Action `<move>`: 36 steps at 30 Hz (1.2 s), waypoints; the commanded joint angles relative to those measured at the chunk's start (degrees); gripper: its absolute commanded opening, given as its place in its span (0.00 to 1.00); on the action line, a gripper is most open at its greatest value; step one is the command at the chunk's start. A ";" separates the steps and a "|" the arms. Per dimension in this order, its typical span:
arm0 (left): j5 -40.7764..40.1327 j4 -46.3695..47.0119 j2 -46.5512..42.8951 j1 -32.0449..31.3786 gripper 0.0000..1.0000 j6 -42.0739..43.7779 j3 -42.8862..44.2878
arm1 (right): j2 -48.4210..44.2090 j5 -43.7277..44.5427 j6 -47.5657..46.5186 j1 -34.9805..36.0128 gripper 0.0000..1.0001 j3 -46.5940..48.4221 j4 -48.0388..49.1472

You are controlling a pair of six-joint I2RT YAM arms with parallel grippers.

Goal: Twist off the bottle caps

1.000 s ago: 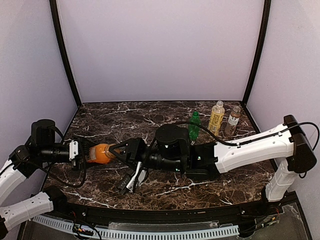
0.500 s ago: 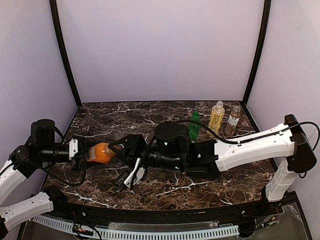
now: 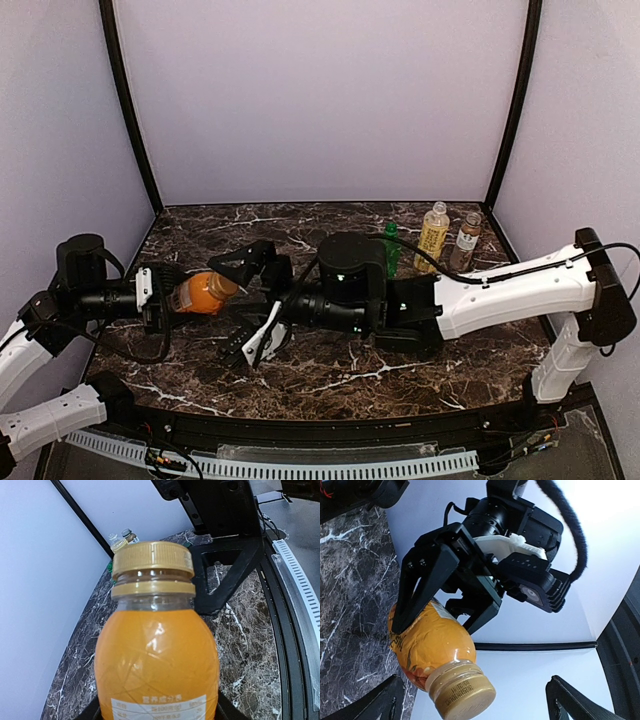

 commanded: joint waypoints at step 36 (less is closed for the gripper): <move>-12.91 17.43 -0.57 -0.05 0.07 -1.00 -4.98 | 8.59 0.71 116.83 -7.76 0.81 33.65 -39.78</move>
